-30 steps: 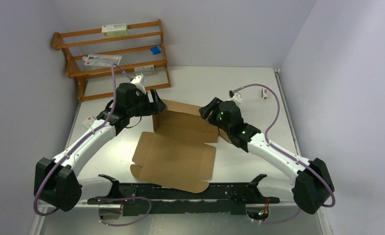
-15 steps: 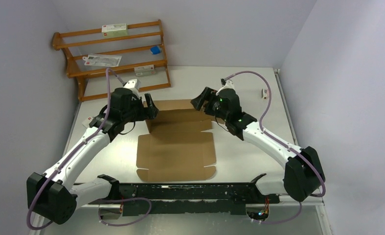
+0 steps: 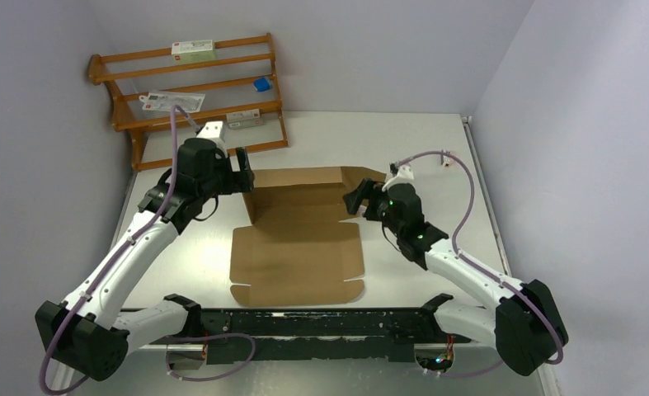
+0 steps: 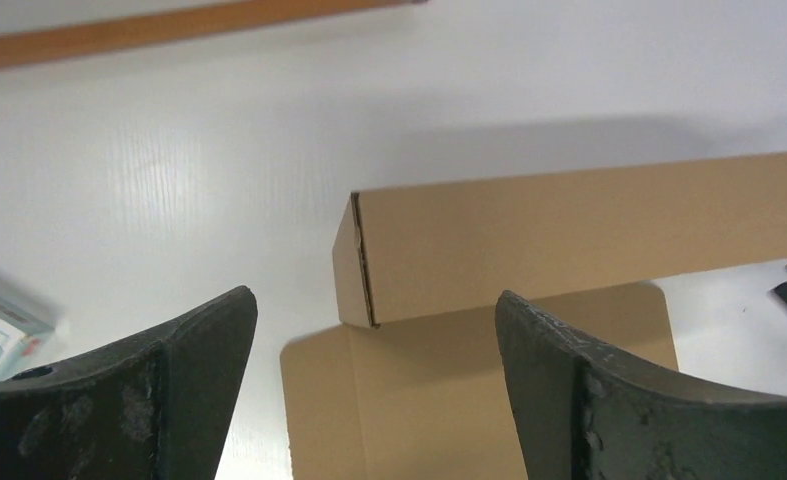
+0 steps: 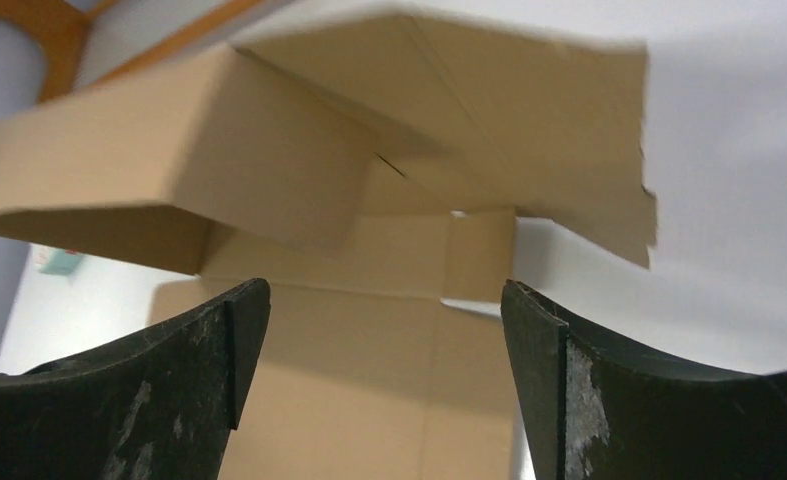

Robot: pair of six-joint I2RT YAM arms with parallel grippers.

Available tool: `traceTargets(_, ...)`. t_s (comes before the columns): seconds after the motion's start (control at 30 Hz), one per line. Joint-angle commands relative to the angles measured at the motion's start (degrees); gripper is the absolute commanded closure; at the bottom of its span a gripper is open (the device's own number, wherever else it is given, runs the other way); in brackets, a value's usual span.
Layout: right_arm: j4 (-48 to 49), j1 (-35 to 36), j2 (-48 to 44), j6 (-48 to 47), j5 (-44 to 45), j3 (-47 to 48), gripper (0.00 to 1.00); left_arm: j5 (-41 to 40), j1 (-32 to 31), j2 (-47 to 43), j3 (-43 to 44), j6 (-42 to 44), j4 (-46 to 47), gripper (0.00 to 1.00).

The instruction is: Fold the paper box

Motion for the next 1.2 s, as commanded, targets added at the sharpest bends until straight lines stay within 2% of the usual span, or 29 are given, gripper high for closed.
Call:
traceTargets(0.0,11.5,-0.4,0.1,0.5,1.8,-8.4,0.11,-1.4,0.6,1.9,3.6,3.6,-1.3,0.06)
traceTargets(0.2,25.0,-0.3,9.2,2.6,1.4,-13.7,0.13,3.4,2.4,4.7,2.6,4.9,0.1,0.08)
traceTargets(0.5,39.0,0.3,21.2,2.6,0.8,-14.0,0.21,9.7,3.7,5.6,1.0,6.2,2.5,0.10)
traceTargets(0.8,42.3,4.1,24.6,-0.6,-0.6,-12.5,0.33,16.5,4.8,7.3,-0.3,7.5,2.9,0.13)
traceTargets(1.17,44.6,8.5,28.1,-7.5,0.0,-10.1,0.36,19.8,5.5,7.0,-1.4,7.5,3.7,0.16)
